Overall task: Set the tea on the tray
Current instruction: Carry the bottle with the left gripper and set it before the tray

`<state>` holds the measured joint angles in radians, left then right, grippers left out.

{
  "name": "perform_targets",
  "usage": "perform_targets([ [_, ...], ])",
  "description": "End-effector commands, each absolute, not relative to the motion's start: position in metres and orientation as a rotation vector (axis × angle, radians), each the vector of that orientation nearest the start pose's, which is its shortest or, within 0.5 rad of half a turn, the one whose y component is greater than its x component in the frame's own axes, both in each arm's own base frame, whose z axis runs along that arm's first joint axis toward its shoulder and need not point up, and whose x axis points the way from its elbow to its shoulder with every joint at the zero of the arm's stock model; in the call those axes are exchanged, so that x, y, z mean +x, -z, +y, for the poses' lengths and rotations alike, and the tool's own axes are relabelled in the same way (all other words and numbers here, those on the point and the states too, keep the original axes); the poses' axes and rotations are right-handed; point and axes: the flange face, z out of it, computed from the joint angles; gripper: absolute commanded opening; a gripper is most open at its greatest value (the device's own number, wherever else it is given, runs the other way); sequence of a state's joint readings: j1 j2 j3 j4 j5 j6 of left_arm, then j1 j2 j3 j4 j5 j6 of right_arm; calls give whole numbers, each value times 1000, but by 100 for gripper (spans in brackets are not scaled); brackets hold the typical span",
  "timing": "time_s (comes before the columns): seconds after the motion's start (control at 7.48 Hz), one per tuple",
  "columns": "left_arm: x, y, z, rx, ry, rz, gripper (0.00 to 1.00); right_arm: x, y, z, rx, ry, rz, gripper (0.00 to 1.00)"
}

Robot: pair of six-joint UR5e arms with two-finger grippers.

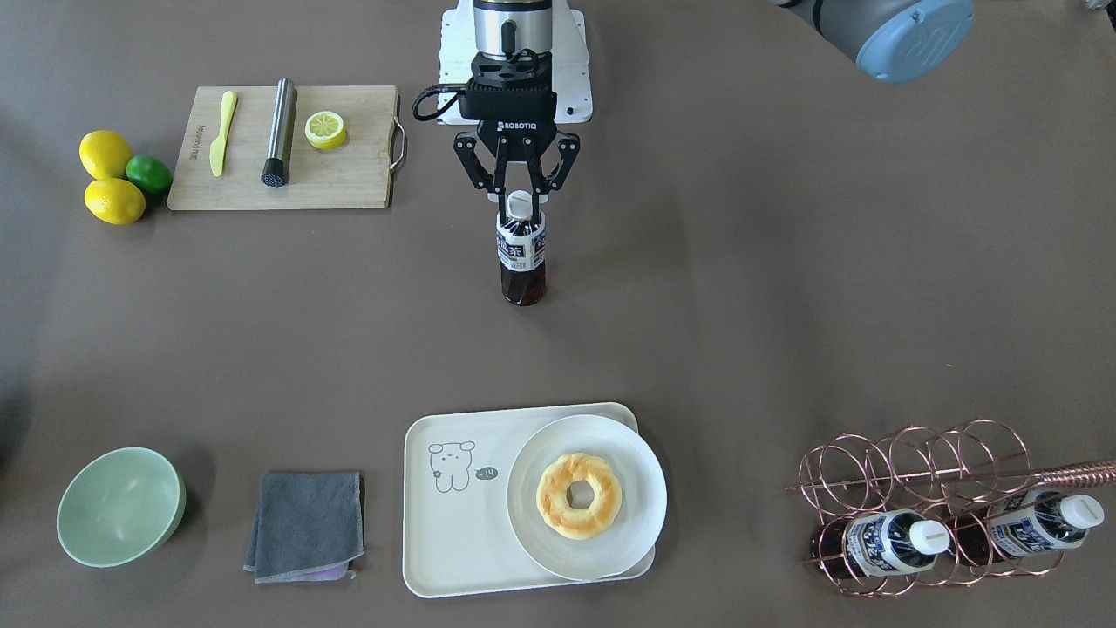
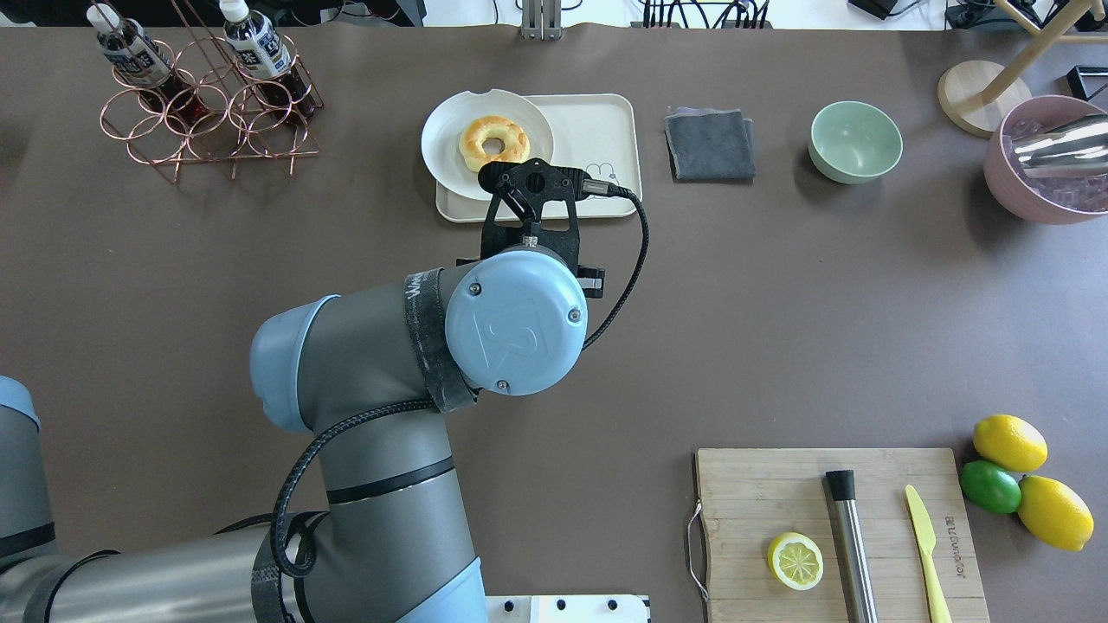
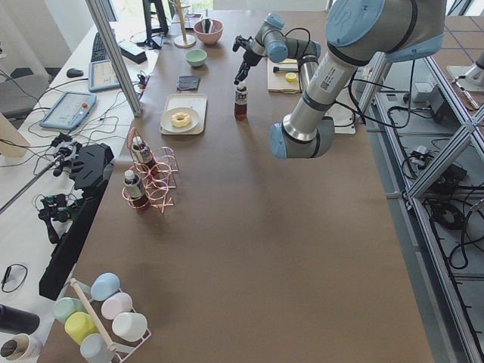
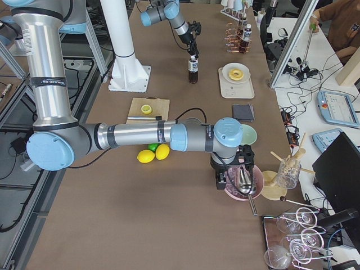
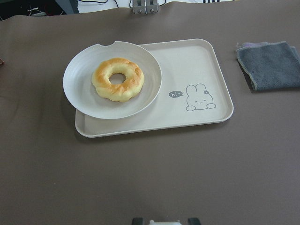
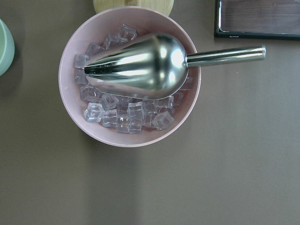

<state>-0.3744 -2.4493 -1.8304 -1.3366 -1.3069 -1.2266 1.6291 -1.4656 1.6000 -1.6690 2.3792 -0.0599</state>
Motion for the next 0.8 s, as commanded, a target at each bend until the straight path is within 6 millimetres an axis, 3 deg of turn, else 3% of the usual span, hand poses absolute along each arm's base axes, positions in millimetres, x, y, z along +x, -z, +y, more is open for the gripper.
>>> perform_targets([
  [0.0,525,-54,-377,550,149,774,98,92,-599,-530,80,17,-805,100],
  [0.27,509,-40,-371,558,153,818,98,92,-598,-531,82,17,-805,100],
  [0.4,489,-34,-368,573,162,848,98,92,-596,-532,83,16,-806,100],
  [0.67,452,-79,-407,601,194,760,98,92,-583,-539,105,24,-810,100],
])
